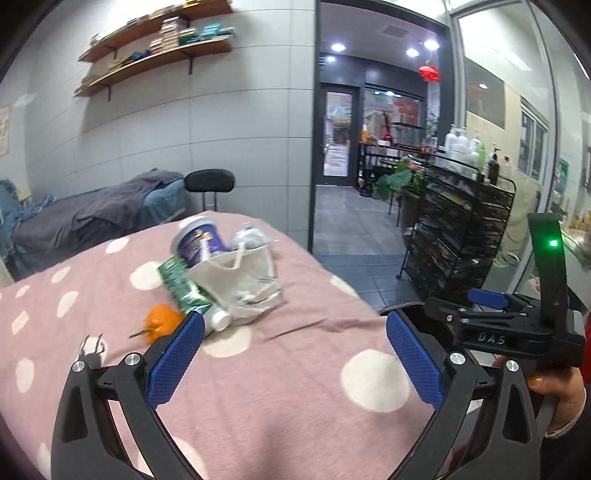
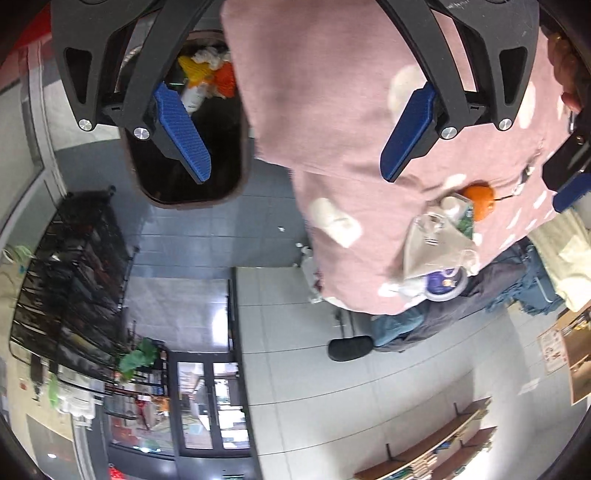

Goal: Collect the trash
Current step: 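Move both tools back over the table of trash, then grasp the white crumpled wrapper with the right tool while the left tool grasps the orange pepper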

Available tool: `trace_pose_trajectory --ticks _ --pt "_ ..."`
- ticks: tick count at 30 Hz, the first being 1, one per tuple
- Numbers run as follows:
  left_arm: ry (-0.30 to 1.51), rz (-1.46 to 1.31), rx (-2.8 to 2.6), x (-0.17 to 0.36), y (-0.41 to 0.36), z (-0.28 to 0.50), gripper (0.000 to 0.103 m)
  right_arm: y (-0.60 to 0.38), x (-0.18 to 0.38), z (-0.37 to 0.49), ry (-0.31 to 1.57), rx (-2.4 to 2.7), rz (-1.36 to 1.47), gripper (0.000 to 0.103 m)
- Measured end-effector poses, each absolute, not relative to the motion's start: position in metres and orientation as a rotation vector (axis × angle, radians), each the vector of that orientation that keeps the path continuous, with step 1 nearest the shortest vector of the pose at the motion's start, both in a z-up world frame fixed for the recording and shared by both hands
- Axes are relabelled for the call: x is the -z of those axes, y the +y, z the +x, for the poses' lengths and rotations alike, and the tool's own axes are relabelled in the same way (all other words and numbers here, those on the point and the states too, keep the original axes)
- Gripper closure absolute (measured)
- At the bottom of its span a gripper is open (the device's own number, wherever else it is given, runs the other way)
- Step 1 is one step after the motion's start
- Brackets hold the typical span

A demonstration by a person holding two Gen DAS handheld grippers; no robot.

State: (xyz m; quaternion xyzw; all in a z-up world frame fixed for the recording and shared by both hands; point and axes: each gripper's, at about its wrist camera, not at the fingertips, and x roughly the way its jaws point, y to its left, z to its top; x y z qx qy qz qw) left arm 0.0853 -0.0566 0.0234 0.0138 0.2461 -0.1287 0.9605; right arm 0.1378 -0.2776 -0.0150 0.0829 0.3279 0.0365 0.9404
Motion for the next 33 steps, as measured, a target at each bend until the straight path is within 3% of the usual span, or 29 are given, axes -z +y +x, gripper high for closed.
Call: trace_pose_trajectory --ticks 23,33 --pt "0.595 -0.117 0.042 -0.003 0.079 0.094 0.008 -0.153 0.003 0.170 0.719 -0.341 0.006 0.007" --pt "0.692 -0.002 0.010 0.009 0.080 0.123 0.009 -0.112 0.010 0.207 0.772 -0.373 -0.138 0.007"
